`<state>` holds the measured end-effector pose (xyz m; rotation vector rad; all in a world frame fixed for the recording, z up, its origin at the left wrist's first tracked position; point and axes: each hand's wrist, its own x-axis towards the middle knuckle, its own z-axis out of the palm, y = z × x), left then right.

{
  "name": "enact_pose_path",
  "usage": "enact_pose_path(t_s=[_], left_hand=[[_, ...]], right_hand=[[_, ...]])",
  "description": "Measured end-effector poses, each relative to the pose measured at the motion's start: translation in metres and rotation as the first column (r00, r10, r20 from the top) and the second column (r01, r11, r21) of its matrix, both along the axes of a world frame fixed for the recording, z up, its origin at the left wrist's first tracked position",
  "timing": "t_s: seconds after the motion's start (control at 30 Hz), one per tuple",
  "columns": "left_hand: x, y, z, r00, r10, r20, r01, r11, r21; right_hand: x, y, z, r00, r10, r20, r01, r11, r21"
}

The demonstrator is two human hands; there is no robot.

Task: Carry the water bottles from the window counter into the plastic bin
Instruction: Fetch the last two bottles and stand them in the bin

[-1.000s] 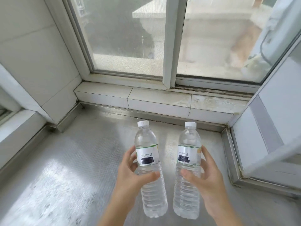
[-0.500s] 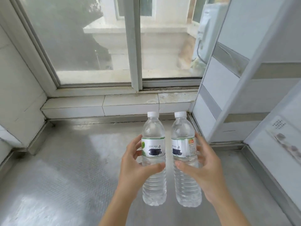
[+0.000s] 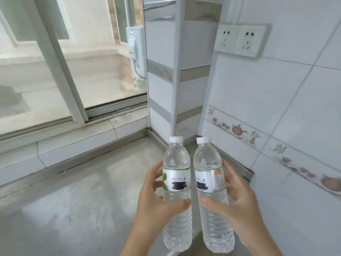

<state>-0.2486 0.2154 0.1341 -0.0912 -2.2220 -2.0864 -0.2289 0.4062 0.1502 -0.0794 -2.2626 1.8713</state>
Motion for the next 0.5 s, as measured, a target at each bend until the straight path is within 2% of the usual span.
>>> enact_pose_path(t_s=[0.2,0.5], left_hand=[[0.021,0.066,0.008,0.962,-0.267,-0.062,0.268,0.964,-0.001],[0.095,0.205,0.011,0.820,-0.566,-0.085,0.568,0.823,-0.004]], right_hand=[[0.065,0.058,0.010,0.968,-0.250,-0.020,0.249,0.968,-0.043],[0.198,0.167,0.016,0.831,-0.556,-0.006,0.554,0.830,-0.064]])
